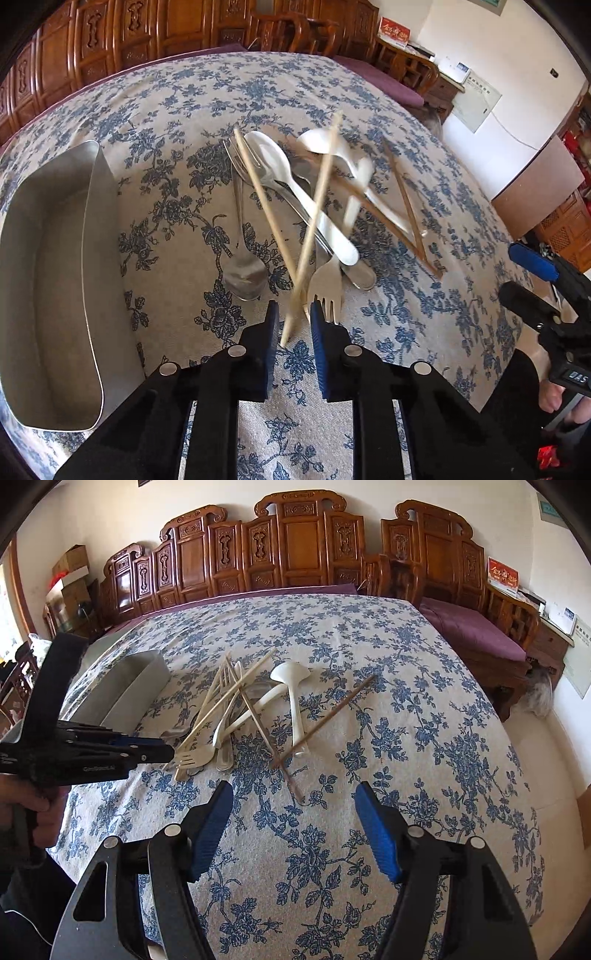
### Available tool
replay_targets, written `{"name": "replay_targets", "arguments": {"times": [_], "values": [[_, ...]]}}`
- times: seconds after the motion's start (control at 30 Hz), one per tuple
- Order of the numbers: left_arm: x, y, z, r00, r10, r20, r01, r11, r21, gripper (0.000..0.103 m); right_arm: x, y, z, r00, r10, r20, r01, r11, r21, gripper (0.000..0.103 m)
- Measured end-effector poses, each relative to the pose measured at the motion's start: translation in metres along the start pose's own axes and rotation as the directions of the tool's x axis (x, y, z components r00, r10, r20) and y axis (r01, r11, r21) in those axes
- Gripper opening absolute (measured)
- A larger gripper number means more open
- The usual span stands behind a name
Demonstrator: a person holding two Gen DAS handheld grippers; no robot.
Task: Organize utensils
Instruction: 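Move the left tool to the utensil pile and grasp a wooden chopstick, then carry the chopstick toward the grey tray with the left tool while the right tool grasps a dark chopstick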
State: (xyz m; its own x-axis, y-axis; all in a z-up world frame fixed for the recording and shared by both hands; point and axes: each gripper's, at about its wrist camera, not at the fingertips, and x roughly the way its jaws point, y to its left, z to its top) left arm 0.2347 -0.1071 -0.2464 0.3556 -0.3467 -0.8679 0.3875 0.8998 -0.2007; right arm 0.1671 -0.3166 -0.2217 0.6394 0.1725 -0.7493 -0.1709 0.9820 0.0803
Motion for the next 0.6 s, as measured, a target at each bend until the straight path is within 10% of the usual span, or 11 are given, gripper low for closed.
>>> {"name": "replay_targets", "arguments": {"times": [0.6], "values": [[0.005, -0.010, 0.002, 0.999, 0.036, 0.010, -0.037, 0.999, 0.025, 0.004, -0.001, -0.008, 0.001, 1.000, 0.005, -0.002, -0.005, 1.000, 0.014, 0.071]]}}
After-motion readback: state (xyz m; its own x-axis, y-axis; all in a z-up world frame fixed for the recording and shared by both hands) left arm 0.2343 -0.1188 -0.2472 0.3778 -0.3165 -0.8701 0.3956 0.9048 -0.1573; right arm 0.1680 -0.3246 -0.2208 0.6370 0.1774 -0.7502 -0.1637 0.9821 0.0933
